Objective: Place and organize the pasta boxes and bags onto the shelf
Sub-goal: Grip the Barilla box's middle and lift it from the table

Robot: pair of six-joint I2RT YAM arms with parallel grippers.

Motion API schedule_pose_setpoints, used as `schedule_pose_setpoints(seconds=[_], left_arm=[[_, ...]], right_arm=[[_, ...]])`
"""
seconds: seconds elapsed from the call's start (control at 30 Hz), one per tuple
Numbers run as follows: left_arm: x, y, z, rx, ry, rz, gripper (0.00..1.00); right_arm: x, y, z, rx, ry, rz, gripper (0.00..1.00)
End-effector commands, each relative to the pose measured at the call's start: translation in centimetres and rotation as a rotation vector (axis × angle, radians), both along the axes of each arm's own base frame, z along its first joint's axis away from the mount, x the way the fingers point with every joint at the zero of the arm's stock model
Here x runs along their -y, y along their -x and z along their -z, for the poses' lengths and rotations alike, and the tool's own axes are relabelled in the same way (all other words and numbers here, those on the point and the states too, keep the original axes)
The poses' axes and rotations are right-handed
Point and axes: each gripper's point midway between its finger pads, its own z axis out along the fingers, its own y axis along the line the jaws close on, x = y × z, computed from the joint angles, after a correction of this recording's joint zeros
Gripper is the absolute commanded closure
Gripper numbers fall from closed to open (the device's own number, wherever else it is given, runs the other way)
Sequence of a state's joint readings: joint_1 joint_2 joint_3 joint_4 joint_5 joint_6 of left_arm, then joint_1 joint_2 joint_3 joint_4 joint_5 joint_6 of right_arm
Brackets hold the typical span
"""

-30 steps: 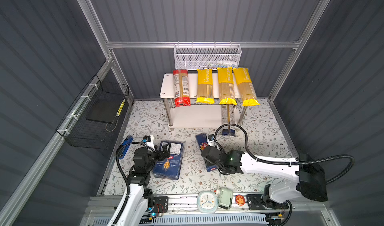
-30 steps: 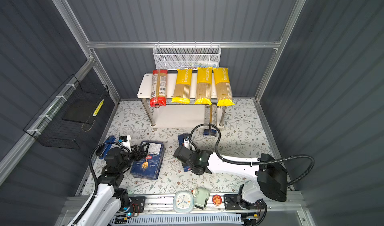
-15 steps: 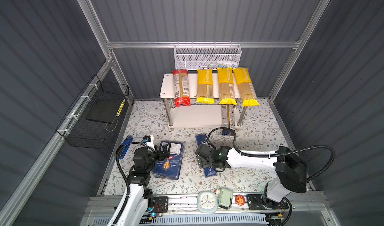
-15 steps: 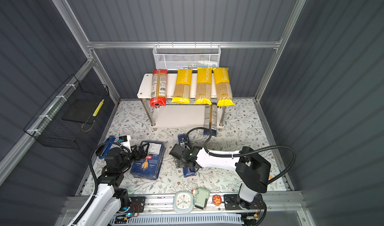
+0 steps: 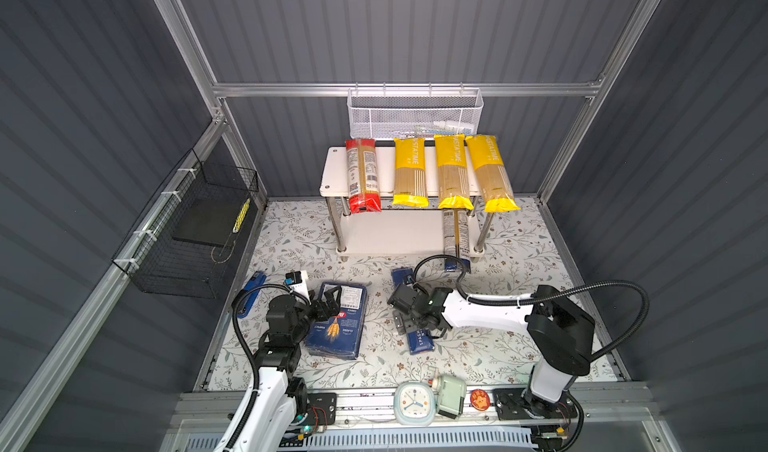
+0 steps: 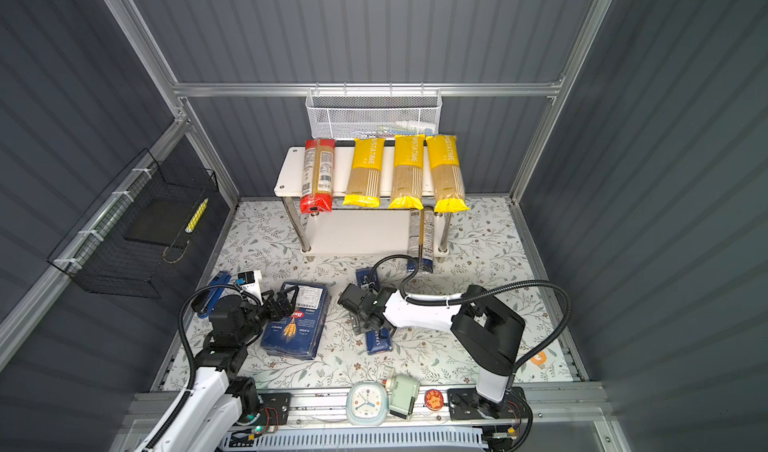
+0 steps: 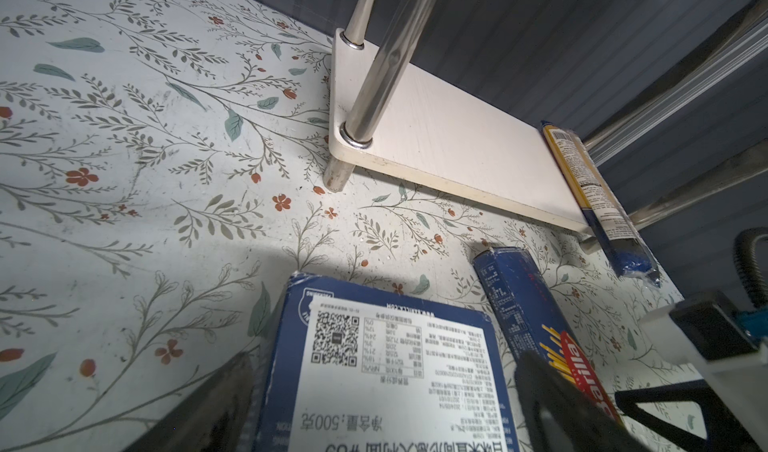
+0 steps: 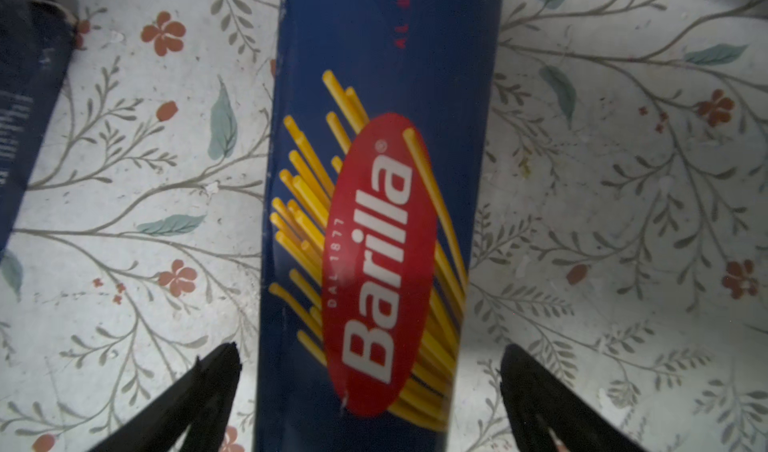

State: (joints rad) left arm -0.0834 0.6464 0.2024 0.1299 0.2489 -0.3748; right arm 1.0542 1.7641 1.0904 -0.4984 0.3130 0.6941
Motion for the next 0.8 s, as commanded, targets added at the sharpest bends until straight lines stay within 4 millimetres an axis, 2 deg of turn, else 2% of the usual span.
schedule_pose_setpoints(seconds=[0.0, 0.2, 0.43, 0.67, 0.77], left_arm=[[0.1, 0.0, -0.1, 0.014, 0.003, 0.012, 0.01], [0.1, 0.0, -0.1, 0.013, 0.003, 0.01, 0.01], [0.1, 0.0, 0.0, 0.011, 0.002, 0.009, 0.01], [0.1, -0.1, 0.0, 0.011, 0.002, 0.009, 0.01], [0.1, -0.1, -0.1, 0.013, 0.003, 0.009, 0.01]], right_arm=[[-0.2, -0.4, 0.6, -0.006, 0.003, -0.009, 0.01], [-1.4, -0.7, 1.3, -0.018, -0.019, -0.027, 0.01], [-0.8, -0.9, 2.3, -0.032, -0.005, 0.007, 0.02], [-0.4, -1.3, 3.0, -0.035, -0.025, 0.032, 0.11], [-0.5, -1.4, 3.0, -0.039, -0.027, 0.031, 0.23]])
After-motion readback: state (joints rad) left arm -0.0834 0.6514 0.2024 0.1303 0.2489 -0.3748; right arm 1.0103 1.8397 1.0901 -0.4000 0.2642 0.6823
